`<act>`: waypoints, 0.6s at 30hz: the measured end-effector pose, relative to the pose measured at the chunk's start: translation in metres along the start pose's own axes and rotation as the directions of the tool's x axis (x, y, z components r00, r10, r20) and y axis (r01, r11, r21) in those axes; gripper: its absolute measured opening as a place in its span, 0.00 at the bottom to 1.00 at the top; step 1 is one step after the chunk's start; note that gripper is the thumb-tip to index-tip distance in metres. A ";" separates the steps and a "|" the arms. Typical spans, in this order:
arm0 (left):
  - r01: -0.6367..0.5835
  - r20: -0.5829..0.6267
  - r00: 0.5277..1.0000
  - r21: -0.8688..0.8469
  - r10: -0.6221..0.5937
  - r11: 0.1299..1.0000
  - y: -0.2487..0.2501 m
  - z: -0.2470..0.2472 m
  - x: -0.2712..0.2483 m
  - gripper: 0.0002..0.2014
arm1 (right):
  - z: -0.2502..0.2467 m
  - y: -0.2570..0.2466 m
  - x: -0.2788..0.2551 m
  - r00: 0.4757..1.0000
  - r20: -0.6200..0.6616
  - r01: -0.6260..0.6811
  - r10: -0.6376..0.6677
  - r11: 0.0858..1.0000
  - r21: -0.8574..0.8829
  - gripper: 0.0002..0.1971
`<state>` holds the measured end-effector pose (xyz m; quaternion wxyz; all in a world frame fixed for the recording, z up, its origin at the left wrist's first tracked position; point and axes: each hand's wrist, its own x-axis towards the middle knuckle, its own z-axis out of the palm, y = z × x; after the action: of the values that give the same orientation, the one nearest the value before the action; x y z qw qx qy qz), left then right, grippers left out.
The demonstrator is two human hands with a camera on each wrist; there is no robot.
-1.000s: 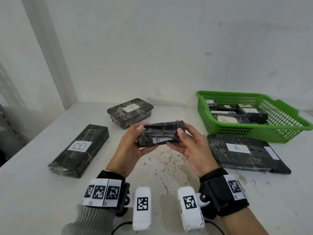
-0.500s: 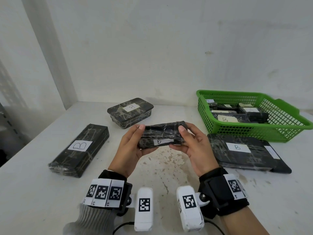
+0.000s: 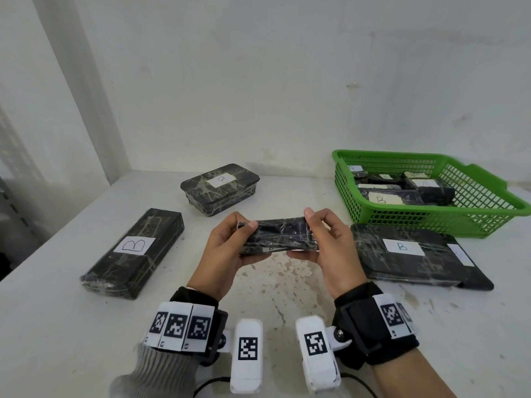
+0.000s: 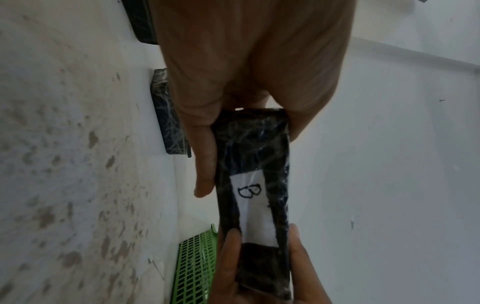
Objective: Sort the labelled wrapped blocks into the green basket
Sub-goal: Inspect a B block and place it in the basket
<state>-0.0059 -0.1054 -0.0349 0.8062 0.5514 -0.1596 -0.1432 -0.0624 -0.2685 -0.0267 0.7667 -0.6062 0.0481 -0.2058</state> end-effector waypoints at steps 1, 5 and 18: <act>0.003 -0.010 1.000 0.011 -0.003 1.000 -0.001 -0.001 0.001 0.11 | 0.001 -0.001 -0.001 1.000 0.015 -0.017 0.018 1.000 -0.014 0.14; -0.004 -0.023 1.000 0.039 0.005 0.999 0.001 0.000 0.000 0.12 | 0.005 -0.001 -0.004 0.998 0.005 -0.058 0.059 0.996 -0.065 0.18; 0.034 -0.050 0.998 0.119 -0.029 0.992 -0.001 0.002 -0.001 0.13 | 0.009 0.004 -0.005 0.994 -0.014 -0.107 0.106 0.991 -0.083 0.19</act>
<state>-0.0080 -0.1073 -0.0352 0.7731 0.6044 -0.1395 -0.1327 -0.0629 -0.2580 -0.0293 0.7504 -0.6331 0.0926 -0.1655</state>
